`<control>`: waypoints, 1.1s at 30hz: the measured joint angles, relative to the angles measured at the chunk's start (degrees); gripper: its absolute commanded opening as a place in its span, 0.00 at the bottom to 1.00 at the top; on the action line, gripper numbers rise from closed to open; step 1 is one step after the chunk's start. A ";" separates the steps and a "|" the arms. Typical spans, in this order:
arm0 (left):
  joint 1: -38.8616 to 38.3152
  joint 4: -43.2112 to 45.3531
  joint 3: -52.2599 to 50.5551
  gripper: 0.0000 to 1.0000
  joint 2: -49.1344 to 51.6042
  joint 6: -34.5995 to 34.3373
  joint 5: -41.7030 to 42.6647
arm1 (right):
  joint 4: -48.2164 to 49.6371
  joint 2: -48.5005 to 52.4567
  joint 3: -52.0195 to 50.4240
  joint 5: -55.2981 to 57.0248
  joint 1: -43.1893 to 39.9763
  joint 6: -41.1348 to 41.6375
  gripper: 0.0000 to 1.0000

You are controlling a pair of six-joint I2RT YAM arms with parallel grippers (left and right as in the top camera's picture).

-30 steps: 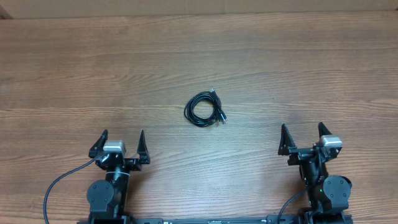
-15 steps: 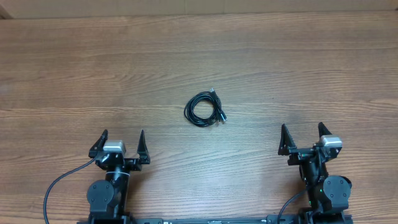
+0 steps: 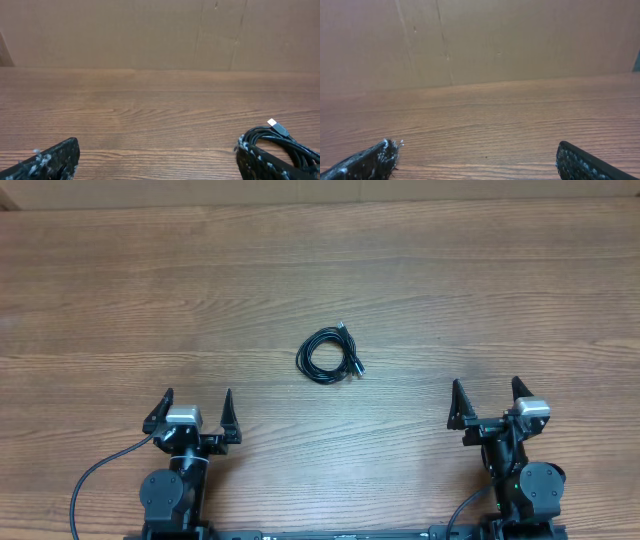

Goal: Untangle cables

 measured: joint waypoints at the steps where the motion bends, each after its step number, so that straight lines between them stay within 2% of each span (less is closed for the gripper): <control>1: 0.00 0.00 0.00 0.99 0.00 0.00 0.00 | 0.00 0.00 0.00 0.02 0.00 0.00 1.00; 30: 0.00 0.02 0.00 1.00 0.00 -0.04 0.00 | 0.00 0.00 0.00 0.02 0.00 -0.04 1.00; 33: 0.00 0.20 0.00 0.99 0.00 -1.77 0.02 | 0.04 0.00 0.00 0.04 0.00 0.00 1.00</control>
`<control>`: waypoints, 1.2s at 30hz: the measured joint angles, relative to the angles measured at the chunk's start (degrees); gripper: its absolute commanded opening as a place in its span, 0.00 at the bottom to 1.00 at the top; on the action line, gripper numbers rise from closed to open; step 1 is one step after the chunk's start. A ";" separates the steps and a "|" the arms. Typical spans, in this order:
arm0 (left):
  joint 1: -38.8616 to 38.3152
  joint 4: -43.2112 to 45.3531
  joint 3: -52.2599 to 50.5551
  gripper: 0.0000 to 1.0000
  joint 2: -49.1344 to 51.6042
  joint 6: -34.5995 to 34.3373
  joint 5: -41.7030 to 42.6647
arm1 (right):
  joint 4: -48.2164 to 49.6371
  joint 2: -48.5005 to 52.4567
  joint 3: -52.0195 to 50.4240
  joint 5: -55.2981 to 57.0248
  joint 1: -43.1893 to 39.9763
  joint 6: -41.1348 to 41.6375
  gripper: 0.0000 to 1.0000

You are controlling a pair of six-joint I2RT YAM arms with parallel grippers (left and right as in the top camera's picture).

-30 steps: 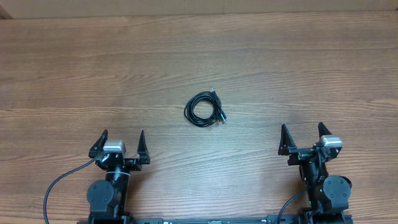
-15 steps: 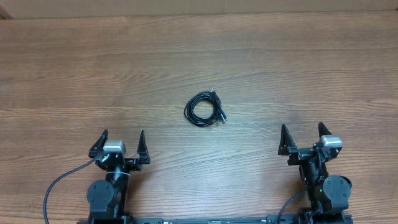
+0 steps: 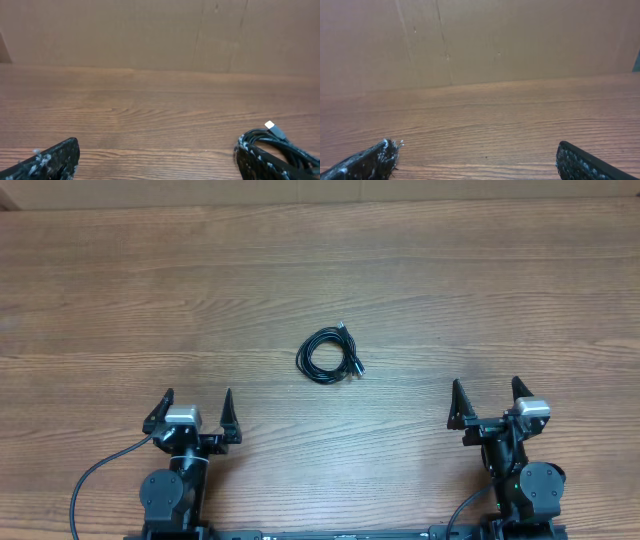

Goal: Untangle cables

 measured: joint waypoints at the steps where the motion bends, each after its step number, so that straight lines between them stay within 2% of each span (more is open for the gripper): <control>1: 0.00 0.11 0.00 1.00 0.00 -0.68 0.02 | 0.07 0.00 0.00 -0.02 0.00 0.04 1.00; 7: 0.00 -1.20 0.63 1.00 0.00 -3.30 0.04 | -0.11 0.00 0.00 0.02 0.00 1.09 1.00; 11: 0.00 -5.53 4.20 0.99 0.52 -3.89 0.20 | -1.29 0.00 0.04 0.00 0.00 1.53 1.00; 19: 0.00 -10.75 13.92 0.99 10.34 -4.35 0.44 | -7.43 2.40 5.97 0.26 0.00 1.79 1.00; 24: 0.00 -15.74 22.88 0.99 20.57 -4.37 0.57 | -12.90 8.76 13.11 0.42 0.00 1.86 1.00; 31: 0.00 -35.82 40.09 1.00 36.11 -4.57 1.60 | -25.92 23.43 28.09 0.42 0.00 1.97 1.00; 36: 0.00 -39.32 45.79 1.00 41.68 -4.61 2.67 | -32.65 31.85 38.53 -0.98 0.00 1.99 1.00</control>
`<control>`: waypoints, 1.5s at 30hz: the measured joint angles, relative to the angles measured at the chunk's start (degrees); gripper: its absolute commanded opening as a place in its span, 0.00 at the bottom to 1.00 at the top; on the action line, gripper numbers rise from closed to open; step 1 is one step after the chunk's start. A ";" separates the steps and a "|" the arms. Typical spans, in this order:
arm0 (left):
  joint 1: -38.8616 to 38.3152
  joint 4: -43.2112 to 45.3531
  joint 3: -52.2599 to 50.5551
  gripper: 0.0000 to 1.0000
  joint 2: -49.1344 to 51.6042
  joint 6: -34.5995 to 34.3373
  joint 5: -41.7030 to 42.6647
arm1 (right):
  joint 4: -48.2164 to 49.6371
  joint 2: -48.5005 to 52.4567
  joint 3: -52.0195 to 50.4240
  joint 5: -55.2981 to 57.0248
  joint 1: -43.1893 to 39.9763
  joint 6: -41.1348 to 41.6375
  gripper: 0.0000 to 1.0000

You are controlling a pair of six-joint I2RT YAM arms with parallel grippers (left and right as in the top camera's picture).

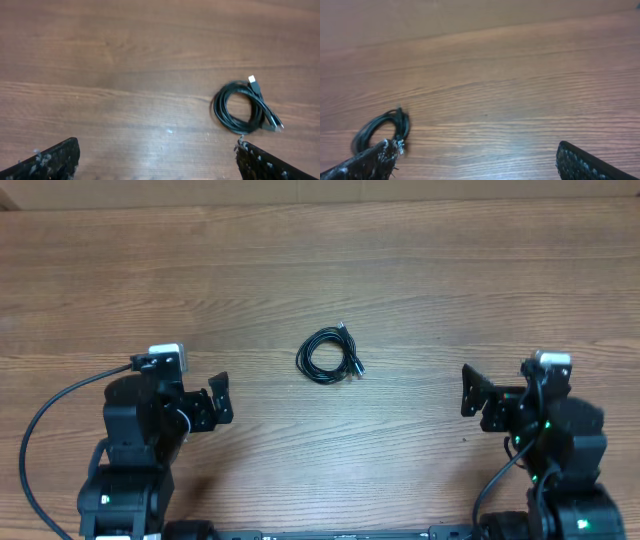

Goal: Untangle cables
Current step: 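Move the left gripper forward onto the coiled black cable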

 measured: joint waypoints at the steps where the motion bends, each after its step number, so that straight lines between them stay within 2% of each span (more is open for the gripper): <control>1: 0.00 -1.07 0.20 1.00 0.57 -0.13 0.48 | -0.07 0.79 0.98 -0.61 0.00 -0.02 1.00; 8: 0.02 6.56 0.42 1.00 4.83 -0.74 7.65 | 0.31 2.86 3.58 -5.81 0.02 -0.04 1.00; 13: -0.02 4.79 6.64 1.00 9.40 -2.14 8.44 | 1.16 2.86 3.58 -7.04 0.00 -0.04 1.00; 16: -1.20 0.63 13.55 1.00 15.10 -2.34 6.62 | 1.90 3.15 3.58 -7.48 0.00 -0.02 1.00; 21: -7.45 -2.23 24.04 1.00 25.73 -2.27 1.09 | 0.63 5.51 3.58 -7.58 0.00 -0.04 1.00; 29: -15.67 -1.33 26.18 1.00 36.85 -1.97 -1.79 | -0.68 14.05 3.58 -7.39 0.02 0.02 0.98; 32: -17.22 0.20 26.18 0.96 41.00 -0.94 -2.38 | -2.78 17.25 3.93 -6.45 0.02 0.39 0.96; 38: -20.06 3.32 26.21 0.75 49.59 2.16 -3.50 | -8.37 23.71 9.81 -4.28 0.00 1.03 0.96; 45: -22.60 5.14 26.21 0.71 58.51 3.17 -3.65 | -9.33 25.38 12.41 -3.21 0.00 1.25 0.97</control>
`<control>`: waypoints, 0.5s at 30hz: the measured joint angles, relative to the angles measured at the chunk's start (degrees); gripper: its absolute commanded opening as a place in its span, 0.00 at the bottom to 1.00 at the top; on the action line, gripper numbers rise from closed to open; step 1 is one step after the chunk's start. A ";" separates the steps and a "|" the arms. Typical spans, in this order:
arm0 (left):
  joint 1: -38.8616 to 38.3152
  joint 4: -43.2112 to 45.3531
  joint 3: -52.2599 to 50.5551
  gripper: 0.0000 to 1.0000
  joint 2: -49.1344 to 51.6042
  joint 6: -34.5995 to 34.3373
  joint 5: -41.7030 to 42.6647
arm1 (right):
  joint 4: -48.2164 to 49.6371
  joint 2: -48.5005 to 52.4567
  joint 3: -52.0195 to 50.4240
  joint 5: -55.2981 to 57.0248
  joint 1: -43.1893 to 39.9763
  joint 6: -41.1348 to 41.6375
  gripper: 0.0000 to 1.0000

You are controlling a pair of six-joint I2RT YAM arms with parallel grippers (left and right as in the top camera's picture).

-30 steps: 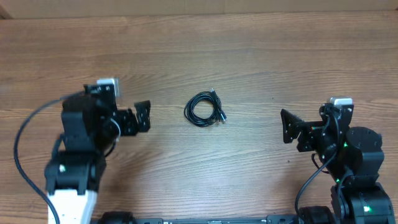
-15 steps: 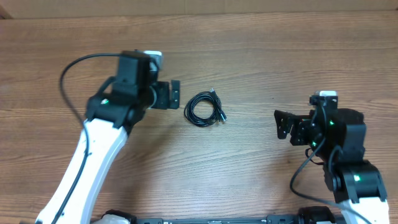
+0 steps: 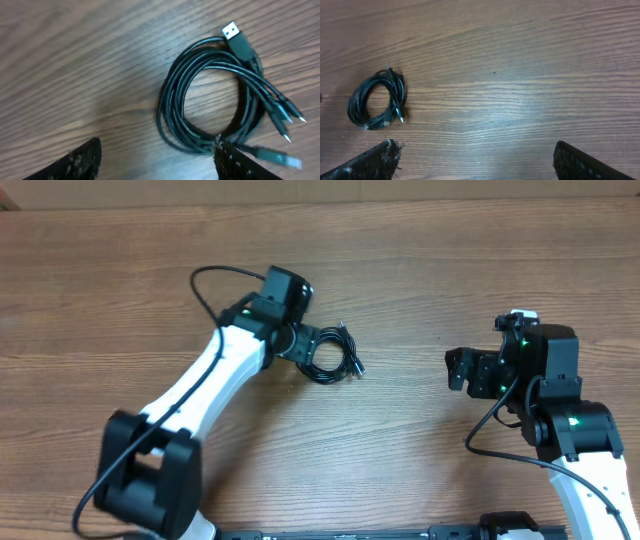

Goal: Untangle cables
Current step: 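Move the left gripper forward onto the coiled black cable, then close the left gripper on the cable coil and lift it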

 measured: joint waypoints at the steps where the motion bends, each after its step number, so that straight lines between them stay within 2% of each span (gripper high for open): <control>1: -0.26 0.59 0.00 0.71 1.09 0.00 0.00 | -0.11 0.02 0.00 0.00 0.00 0.00 0.97; 3: -0.50 1.36 0.00 0.70 3.17 0.00 0.00 | -0.11 0.04 0.00 0.15 0.00 0.02 0.97; 7: -0.72 4.15 0.00 0.57 6.49 0.20 0.09 | -0.09 0.04 0.00 0.20 0.00 0.02 0.97; 11: -1.07 6.91 0.00 0.49 8.13 -0.17 0.39 | -0.13 0.04 0.00 0.20 0.00 0.02 0.96; 15: -1.90 9.14 0.00 0.48 9.49 -0.83 0.70 | -0.13 0.04 0.00 0.20 0.00 0.00 0.96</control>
